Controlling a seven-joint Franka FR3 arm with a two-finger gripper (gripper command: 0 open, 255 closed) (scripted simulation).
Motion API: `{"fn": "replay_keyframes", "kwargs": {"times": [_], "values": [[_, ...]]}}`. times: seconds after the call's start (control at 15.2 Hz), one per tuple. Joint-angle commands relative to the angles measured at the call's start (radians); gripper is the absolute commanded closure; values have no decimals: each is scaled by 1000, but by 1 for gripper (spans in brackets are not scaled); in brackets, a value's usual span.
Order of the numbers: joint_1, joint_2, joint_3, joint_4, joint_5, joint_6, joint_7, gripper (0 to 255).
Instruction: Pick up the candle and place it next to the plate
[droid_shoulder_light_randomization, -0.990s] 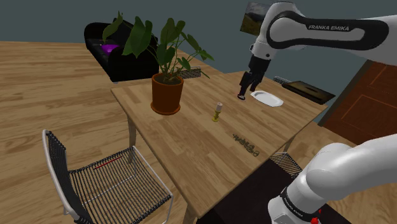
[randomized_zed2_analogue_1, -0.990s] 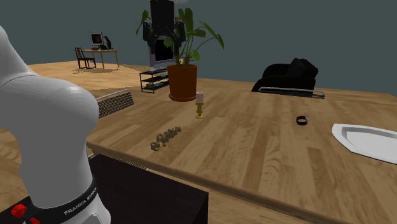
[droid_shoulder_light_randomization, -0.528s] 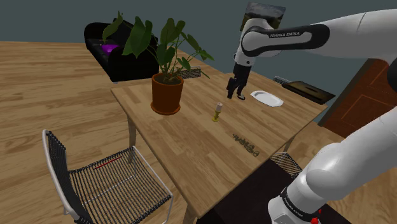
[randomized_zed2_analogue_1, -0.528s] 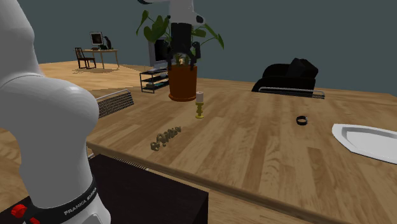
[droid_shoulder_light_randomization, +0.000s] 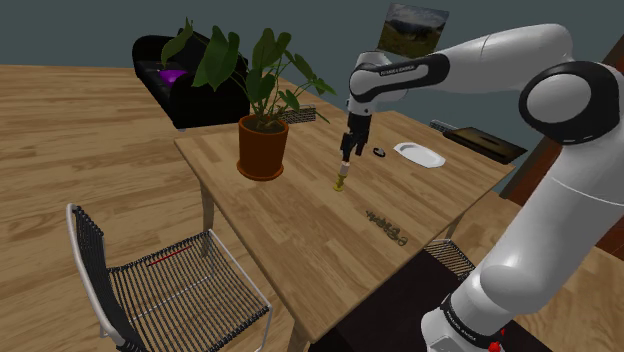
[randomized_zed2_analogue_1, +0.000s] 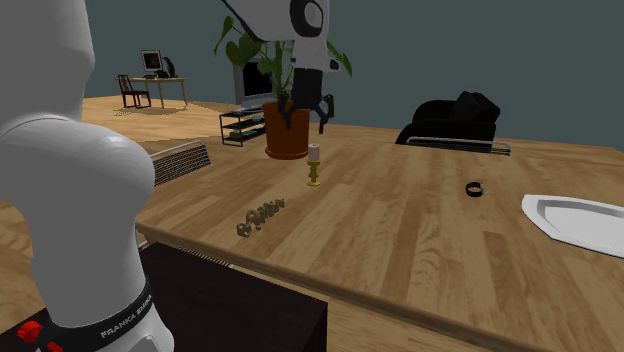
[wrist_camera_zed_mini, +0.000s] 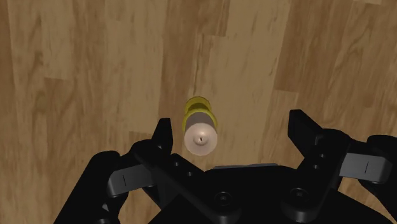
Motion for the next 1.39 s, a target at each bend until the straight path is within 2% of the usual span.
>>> {"fn": "replay_keyframes", "kwargs": {"times": [0.0, 0.26, 0.79, 1.25, 1.32], "values": [[-4, 102, -1, 81, 6, 1, -24, 0], [-14, 251, 1, 208, 12, -11, -62, 0], [-15, 267, 3, 126, 14, 87, -63, 0], [-15, 267, 3, 126, 14, 87, -63, 0], [-15, 267, 3, 126, 14, 87, -63, 255]]}}
